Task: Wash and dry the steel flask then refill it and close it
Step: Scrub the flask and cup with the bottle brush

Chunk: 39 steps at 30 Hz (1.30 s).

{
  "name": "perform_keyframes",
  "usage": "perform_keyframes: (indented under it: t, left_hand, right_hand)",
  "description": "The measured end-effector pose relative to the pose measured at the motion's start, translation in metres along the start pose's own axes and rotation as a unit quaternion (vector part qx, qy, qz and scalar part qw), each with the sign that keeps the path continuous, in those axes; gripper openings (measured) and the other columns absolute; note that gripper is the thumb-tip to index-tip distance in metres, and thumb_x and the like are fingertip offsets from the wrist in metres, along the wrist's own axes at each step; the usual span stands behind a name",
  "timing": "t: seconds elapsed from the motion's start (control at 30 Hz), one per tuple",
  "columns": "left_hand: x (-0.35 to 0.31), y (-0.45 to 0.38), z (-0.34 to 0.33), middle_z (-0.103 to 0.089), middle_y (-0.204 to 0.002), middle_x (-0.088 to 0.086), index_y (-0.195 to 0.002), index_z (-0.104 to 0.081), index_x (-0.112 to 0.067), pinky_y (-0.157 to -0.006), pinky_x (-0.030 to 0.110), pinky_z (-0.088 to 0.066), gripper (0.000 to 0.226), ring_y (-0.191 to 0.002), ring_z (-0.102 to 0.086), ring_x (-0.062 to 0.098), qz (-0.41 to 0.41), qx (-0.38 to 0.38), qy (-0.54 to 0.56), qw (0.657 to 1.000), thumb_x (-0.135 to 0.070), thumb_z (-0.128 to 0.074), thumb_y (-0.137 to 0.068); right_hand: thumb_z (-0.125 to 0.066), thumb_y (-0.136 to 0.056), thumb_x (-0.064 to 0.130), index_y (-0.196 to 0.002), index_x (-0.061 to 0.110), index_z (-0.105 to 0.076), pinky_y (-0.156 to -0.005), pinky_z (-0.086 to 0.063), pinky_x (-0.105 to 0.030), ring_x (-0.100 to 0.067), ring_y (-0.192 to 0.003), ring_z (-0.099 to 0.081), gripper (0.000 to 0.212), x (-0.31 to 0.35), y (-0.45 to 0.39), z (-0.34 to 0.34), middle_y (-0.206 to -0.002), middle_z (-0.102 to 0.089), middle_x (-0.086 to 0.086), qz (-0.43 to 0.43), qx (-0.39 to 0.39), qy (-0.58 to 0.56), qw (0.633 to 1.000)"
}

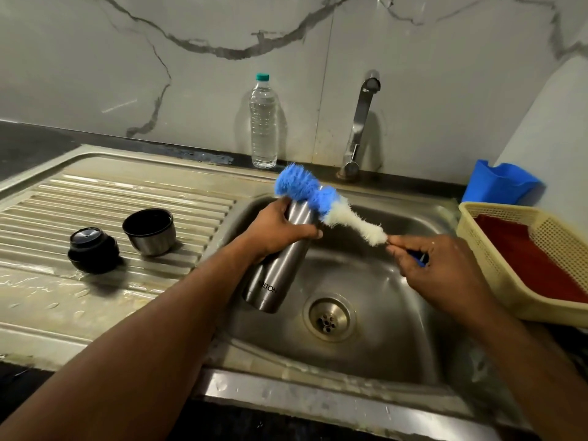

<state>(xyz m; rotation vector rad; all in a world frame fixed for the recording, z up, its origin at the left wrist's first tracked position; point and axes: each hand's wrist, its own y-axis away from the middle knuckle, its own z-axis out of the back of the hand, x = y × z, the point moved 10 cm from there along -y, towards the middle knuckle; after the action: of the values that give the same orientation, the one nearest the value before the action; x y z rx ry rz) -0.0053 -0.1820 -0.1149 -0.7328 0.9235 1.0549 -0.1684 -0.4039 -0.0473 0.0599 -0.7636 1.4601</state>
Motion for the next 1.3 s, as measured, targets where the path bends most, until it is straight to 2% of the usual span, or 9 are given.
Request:
perform_keyframes:
  t: [0.1, 0.23, 0.37, 0.43, 0.57, 0.83, 1.0, 1.1, 1.3]
  left_hand:
    - [0.003, 0.000, 0.006, -0.066, -0.109, -0.010, -0.123, -0.058, -0.024, -0.081, 0.023, -0.048, 0.065, -0.099, -0.063, 0.007, 0.002, -0.022, -0.014, 1.000, -0.035, -0.095, -0.071]
    - [0.004, -0.001, 0.004, -0.069, -0.105, 0.001, -0.115, -0.059, -0.020, -0.081, 0.033, -0.058, 0.066, -0.094, -0.069, 0.018, 0.010, -0.019, -0.027, 0.999, -0.040, -0.094, -0.063]
    - [0.003, 0.002, 0.000, -0.074, -0.099, 0.009, -0.108, -0.064, -0.015, -0.082, 0.042, -0.064, 0.072, -0.091, -0.074, 0.026, 0.034, 0.006, 0.024, 0.999, -0.043, -0.081, -0.043]
    - [0.005, 0.003, -0.006, -0.072, -0.096, 0.011, -0.108, -0.063, -0.012, -0.077, 0.041, -0.063, 0.067, -0.087, -0.072, 0.026, 0.041, 0.030, 0.017, 0.999, -0.039, -0.081, -0.050]
    - [0.010, 0.002, -0.007, -0.069, -0.103, 0.004, -0.116, -0.057, -0.020, -0.072, 0.028, -0.056, 0.048, -0.090, -0.069, 0.017, 0.045, 0.033, -0.048, 0.997, -0.026, -0.087, -0.079]
    - [0.010, 0.000, 0.004, -0.069, -0.101, 0.000, -0.116, -0.060, -0.018, -0.068, 0.023, -0.051, 0.061, -0.089, -0.067, 0.013, 0.025, -0.008, -0.106, 0.994, -0.037, -0.094, -0.069]
    - [0.005, -0.001, 0.004, -0.067, -0.108, -0.003, -0.122, -0.060, -0.022, -0.079, 0.025, -0.051, 0.058, -0.099, -0.066, 0.014, 0.003, -0.013, -0.104, 0.994, -0.033, -0.092, -0.074]
    - [0.002, -0.001, 0.006, -0.067, -0.107, -0.002, -0.122, -0.060, -0.020, -0.071, 0.023, -0.050, 0.063, -0.094, -0.065, 0.011, 0.000, -0.021, -0.124, 0.992, -0.038, -0.091, -0.070]
    - [0.011, -0.003, 0.002, -0.068, -0.103, 0.002, -0.119, -0.060, -0.017, -0.076, 0.029, -0.056, 0.059, -0.092, -0.067, 0.016, 0.019, -0.006, -0.111, 0.994, -0.033, -0.091, -0.071]
  right_hand:
    - [-0.078, -0.090, 0.019, -0.117, 0.021, -0.077, -0.082, -0.055, -0.018, 0.014, -0.075, -0.063, 0.027, 0.007, 0.003, -0.013, -0.104, -0.078, 0.009, 0.020, 0.025, -0.027, 0.999]
    - [-0.077, -0.091, 0.018, -0.118, 0.018, -0.077, -0.082, -0.042, -0.008, 0.000, -0.090, -0.066, 0.028, 0.008, 0.003, -0.008, -0.107, -0.078, 0.004, 0.018, -0.004, -0.003, 1.000]
    - [-0.075, -0.092, 0.019, -0.120, 0.018, -0.076, -0.087, -0.050, -0.019, -0.005, -0.093, -0.068, 0.028, 0.012, 0.003, -0.004, -0.108, -0.078, 0.003, 0.027, -0.015, 0.013, 0.999]
    - [-0.074, -0.093, 0.020, -0.120, 0.018, -0.076, -0.089, -0.057, -0.029, -0.009, -0.092, -0.071, 0.027, 0.012, 0.003, -0.001, -0.107, -0.079, 0.002, 0.025, -0.026, 0.017, 0.999]
    - [-0.072, -0.094, 0.022, -0.119, 0.017, -0.076, -0.088, -0.057, -0.030, -0.012, -0.092, -0.072, 0.026, 0.013, 0.003, -0.006, -0.107, -0.079, 0.001, 0.026, -0.003, 0.036, 0.999]
    - [-0.073, -0.094, 0.019, -0.118, 0.017, -0.077, -0.084, -0.053, -0.026, -0.012, -0.088, -0.071, 0.025, 0.013, 0.003, 0.000, -0.104, -0.079, 0.000, 0.024, -0.033, 0.042, 0.998]
    - [-0.072, -0.094, 0.021, -0.119, 0.017, -0.076, -0.085, -0.049, -0.020, -0.007, -0.092, -0.070, 0.026, 0.021, 0.004, -0.006, -0.108, -0.079, 0.003, 0.037, -0.016, 0.035, 0.999]
    - [-0.073, -0.093, 0.017, -0.117, 0.014, -0.077, -0.084, -0.046, -0.017, -0.006, -0.089, -0.067, 0.025, 0.021, 0.003, 0.001, -0.106, -0.079, 0.000, 0.033, -0.039, 0.027, 0.998]
    - [-0.071, -0.094, 0.023, -0.117, 0.018, -0.077, -0.086, -0.056, -0.028, -0.011, -0.091, -0.071, 0.025, 0.019, 0.004, -0.005, -0.107, -0.079, 0.002, 0.026, -0.033, 0.042, 0.998]
